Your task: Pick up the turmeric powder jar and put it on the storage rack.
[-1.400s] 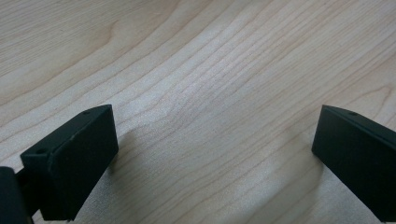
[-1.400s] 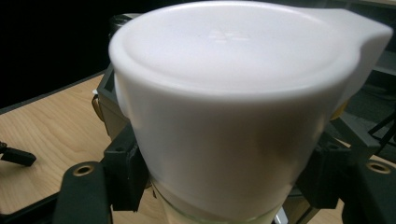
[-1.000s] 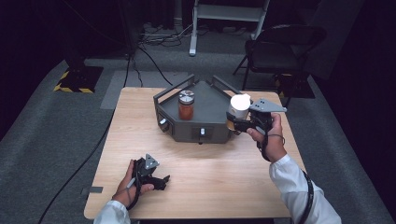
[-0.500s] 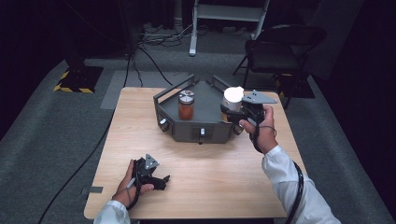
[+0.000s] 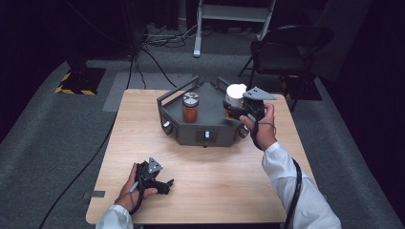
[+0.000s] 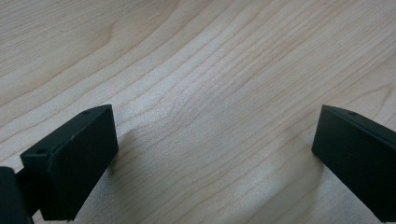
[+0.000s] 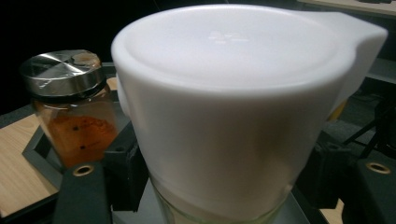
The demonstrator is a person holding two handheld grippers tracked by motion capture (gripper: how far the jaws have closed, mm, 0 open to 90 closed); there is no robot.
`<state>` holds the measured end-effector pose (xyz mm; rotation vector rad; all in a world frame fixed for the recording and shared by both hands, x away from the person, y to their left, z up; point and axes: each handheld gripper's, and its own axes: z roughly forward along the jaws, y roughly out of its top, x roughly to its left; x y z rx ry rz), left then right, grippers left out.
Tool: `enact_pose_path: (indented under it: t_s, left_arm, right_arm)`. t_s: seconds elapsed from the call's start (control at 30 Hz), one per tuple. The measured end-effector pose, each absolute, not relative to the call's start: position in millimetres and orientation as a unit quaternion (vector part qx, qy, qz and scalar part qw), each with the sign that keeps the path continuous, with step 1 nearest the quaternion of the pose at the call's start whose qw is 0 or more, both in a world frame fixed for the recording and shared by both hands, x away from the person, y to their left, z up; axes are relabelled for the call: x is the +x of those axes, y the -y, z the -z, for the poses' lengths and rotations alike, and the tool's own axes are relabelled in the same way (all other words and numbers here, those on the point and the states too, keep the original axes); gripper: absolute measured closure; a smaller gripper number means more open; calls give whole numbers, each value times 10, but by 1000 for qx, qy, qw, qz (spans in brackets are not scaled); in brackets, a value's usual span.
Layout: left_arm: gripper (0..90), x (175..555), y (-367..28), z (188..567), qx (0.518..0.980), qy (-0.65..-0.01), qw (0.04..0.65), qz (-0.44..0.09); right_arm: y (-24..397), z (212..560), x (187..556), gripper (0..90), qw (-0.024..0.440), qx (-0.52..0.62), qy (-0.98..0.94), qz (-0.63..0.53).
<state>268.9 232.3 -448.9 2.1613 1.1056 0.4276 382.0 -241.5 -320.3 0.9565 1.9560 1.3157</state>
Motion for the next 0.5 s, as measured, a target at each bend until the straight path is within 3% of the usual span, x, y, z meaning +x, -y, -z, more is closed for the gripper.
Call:
enact_pose_path:
  t_s: [0.5]
  left_arm:
    - [0,2689,-2326,4489,828,-422,332,-163]
  right_arm:
    - [2327,3391,3957,300,293,371,-731,-492]
